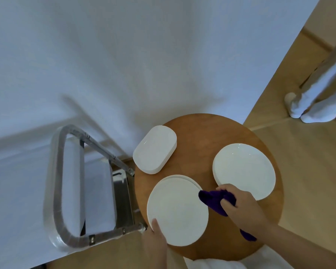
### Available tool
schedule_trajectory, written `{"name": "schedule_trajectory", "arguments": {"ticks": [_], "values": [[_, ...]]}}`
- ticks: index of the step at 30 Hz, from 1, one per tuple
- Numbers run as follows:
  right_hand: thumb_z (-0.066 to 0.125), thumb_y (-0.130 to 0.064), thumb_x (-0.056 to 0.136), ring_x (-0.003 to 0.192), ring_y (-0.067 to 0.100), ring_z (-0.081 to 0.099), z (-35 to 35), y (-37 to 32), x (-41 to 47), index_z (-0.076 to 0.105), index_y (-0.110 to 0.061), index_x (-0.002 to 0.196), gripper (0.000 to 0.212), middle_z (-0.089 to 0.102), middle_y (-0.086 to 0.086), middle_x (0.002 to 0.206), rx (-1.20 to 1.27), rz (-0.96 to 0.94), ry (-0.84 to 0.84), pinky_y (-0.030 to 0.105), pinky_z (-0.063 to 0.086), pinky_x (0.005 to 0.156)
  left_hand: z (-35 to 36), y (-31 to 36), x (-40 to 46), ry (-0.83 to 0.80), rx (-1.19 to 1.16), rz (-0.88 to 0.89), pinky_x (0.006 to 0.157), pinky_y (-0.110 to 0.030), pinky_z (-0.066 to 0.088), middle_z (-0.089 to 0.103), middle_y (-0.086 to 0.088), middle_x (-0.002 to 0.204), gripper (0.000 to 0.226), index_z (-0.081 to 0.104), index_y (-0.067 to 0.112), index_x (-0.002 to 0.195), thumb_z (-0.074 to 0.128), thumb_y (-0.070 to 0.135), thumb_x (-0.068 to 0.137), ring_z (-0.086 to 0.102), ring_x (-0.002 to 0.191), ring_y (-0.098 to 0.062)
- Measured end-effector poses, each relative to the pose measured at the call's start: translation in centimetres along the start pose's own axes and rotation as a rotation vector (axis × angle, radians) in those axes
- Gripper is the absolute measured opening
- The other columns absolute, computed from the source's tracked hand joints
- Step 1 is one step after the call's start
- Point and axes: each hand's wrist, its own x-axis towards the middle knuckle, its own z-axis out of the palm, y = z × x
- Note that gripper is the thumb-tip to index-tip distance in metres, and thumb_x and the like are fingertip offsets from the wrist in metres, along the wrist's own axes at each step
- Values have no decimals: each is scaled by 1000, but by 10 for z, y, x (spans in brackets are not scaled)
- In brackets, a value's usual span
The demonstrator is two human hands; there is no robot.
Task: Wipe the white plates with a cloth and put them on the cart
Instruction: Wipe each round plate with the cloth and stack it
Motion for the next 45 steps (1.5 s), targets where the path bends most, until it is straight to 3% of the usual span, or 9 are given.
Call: {"name": "schedule_trajectory", "arguments": {"ticks": [8, 12, 15, 17, 20, 25, 31, 36, 45], "values": [[63, -13, 88, 89, 9, 56, 1, 7, 8, 43, -35, 107, 35, 53, -23, 95, 40, 39, -9, 12, 50, 63, 8, -9, 23, 27, 206, 0, 103, -51, 43, 59, -22, 124, 52, 56, 4, 121, 24, 40, 101, 54, 117, -39], [63, -15, 87, 89, 9, 55, -2, 16, 10, 43, -35, 109, 36, 52, -24, 95, 12, 37, 1, 10, 48, 60, 17, -5, 32, -51, 217, -149, 112, -52, 29, 37, -21, 146, 59, 22, 8, 147, 32, 43, 100, 35, 134, -40], [65, -16, 86, 88, 9, 54, -8, 23, 12, 42, -37, 105, 36, 50, -26, 93, 9, 45, 13, 9, 48, 58, 25, 16, 20, 109, 312, -128, 112, -54, 22, 20, -16, 155, 81, 2, 15, 152, 50, 44, 93, 22, 140, -39], [66, -16, 85, 87, 8, 54, -13, 29, 13, 42, -38, 103, 37, 49, -28, 92, 10, 56, 46, 8, 46, 55, 38, 35, 7, 193, 369, 143, 113, -52, 22, 28, -13, 153, 80, 16, 16, 151, 60, 40, 89, 27, 139, -35], [66, -15, 85, 86, 8, 53, -25, 38, 15, 43, -36, 105, 37, 49, -26, 93, 12, 71, 108, 7, 44, 52, 73, 69, -12, 63, 380, 340, 112, -42, 30, 44, -1, 145, 55, 42, 24, 141, 55, 45, 91, 40, 132, -22], [63, -12, 87, 94, 14, 55, -51, 57, 19, 51, -25, 113, 32, 57, -10, 99, 45, 131, 178, 14, 47, 62, 134, 127, -37, -229, 436, 335, 70, -19, 47, 60, 5, 97, 33, 52, 22, 104, 47, 53, 93, 57, 78, -7], [58, -10, 88, 85, 9, 57, -81, 75, 21, 55, -21, 112, 27, 60, -9, 92, 72, 157, 212, 11, 43, 58, 172, 150, -27, -253, 617, 309, 72, -26, 43, 63, -3, 112, 42, 52, 14, 118, 42, 49, 96, 63, 99, -20], [55, -8, 88, 80, 4, 57, -97, 87, 21, 54, -25, 105, 24, 59, -17, 84, 78, 166, 228, 10, 41, 56, 174, 156, -17, -228, 705, 343, 73, -28, 47, 65, 0, 100, 25, 60, 17, 107, 39, 29, 98, 62, 89, -18], [55, -8, 88, 78, 7, 57, -115, 101, 20, 52, -30, 98, 24, 59, -16, 82, 116, 185, 226, 14, 43, 57, 176, 157, -17, -238, 609, 308, 70, -28, 43, 59, 4, 88, 21, 58, 18, 103, 40, 27, 97, 56, 81, -15]]}}
